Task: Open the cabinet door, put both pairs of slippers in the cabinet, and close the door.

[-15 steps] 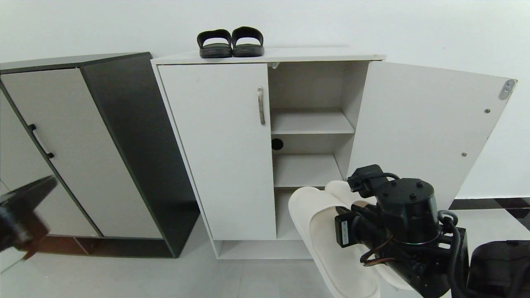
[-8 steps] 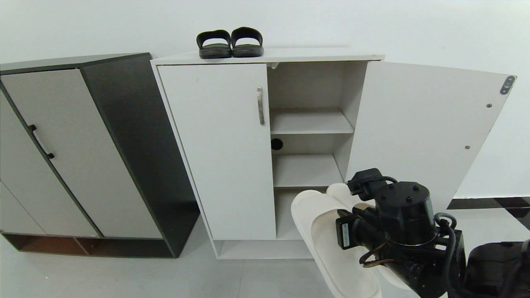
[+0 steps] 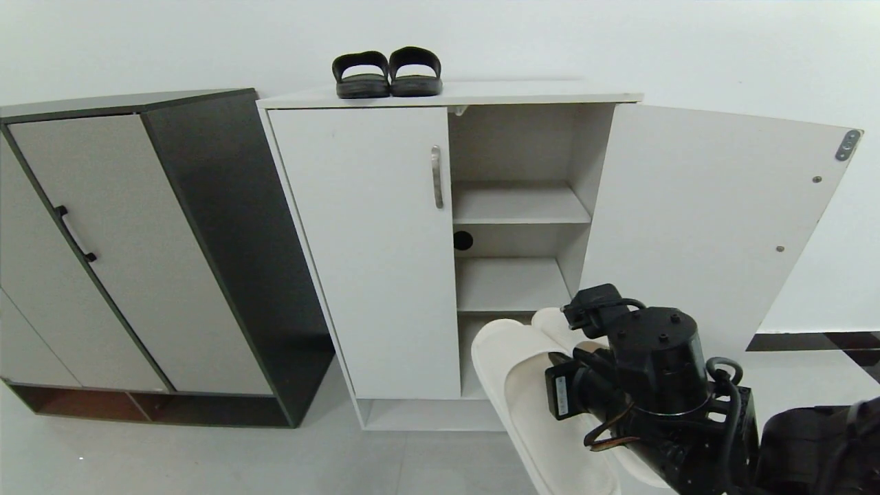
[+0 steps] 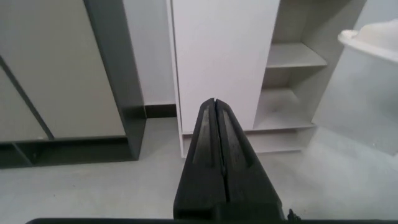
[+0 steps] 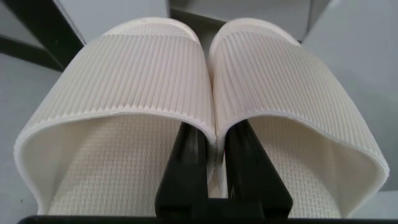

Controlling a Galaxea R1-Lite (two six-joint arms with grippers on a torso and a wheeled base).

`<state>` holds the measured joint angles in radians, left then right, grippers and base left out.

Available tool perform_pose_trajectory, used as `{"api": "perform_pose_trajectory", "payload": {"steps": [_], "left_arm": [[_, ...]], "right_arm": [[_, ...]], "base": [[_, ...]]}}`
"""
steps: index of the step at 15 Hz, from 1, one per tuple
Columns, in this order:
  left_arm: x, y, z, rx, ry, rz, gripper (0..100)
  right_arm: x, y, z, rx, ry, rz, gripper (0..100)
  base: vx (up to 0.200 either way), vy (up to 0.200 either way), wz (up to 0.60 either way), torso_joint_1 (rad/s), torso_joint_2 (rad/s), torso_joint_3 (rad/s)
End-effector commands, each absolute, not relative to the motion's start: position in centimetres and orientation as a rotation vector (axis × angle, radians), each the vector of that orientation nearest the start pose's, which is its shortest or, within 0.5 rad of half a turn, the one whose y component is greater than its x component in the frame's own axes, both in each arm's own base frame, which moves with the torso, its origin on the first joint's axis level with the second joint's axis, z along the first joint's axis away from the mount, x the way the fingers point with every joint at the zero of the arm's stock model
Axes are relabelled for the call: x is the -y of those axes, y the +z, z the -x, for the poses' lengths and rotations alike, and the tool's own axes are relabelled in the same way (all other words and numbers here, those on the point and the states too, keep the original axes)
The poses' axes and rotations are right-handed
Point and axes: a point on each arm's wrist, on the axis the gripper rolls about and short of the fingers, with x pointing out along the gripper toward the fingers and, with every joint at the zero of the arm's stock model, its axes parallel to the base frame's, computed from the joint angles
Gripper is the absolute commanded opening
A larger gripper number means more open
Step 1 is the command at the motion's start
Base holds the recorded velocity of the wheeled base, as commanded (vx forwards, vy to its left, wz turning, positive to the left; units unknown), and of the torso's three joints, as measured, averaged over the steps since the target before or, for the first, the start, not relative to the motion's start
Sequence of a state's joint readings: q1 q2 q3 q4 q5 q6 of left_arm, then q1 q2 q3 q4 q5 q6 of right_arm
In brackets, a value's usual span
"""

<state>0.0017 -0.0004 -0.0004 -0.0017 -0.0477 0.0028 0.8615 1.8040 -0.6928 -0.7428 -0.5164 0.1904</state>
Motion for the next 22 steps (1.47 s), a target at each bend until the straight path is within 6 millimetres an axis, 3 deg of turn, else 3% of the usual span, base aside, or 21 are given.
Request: {"api": "perform_pose_trajectory", "payload": {"steps": [1, 4, 7, 9, 13, 16, 22], "left_arm": [[0.1, 7.6, 2.3, 0.002, -0.046, -0.002, 0], [0.1, 7.6, 2.3, 0.002, -0.046, -0.003, 0], [0.1, 7.6, 2.3, 0.002, -0.046, -0.005, 0], [0.1, 7.6, 2.3, 0.002, -0.046, -0.008, 0], [0.1, 7.6, 2.3, 0.002, -0.046, -0.009, 0], [0.1, 7.6, 2.3, 0.002, -0.046, -0.009, 0], [0.1, 7.6, 2.3, 0.002, -0.046, -0.011, 0]], "right_arm": [[-24.5, 12.2, -21.0, -0.302, 0.333, 0.035, 0], [-27.0, 11.5, -23.1, -0.256, 0.247, 0.018, 0], [-27.7, 11.3, -23.8, -0.323, 0.226, 0.014, 0], [-28.3, 10.8, -25.5, -0.408, 0.161, -0.031, 0], [-29.4, 8.5, -27.8, -0.438, 0.103, -0.015, 0], [-29.7, 9.1, -29.4, -0.375, 0.075, -0.008, 0], [-30.4, 10.4, -30.5, -0.155, 0.076, 0.044, 0]], "base": [[0.0, 0.0, 0.0, 0.0, 0.0, 0.0], [0.0, 0.0, 0.0, 0.0, 0.0, 0.0], [0.0, 0.0, 0.0, 0.0, 0.0, 0.0], [0.0, 0.0, 0.0, 0.0, 0.0, 0.0], [0.0, 0.0, 0.0, 0.001, 0.0, -0.157], [0.0, 0.0, 0.0, 0.002, 0.0, -0.193], [0.0, 0.0, 0.0, 0.006, 0.0, -0.197]]}}
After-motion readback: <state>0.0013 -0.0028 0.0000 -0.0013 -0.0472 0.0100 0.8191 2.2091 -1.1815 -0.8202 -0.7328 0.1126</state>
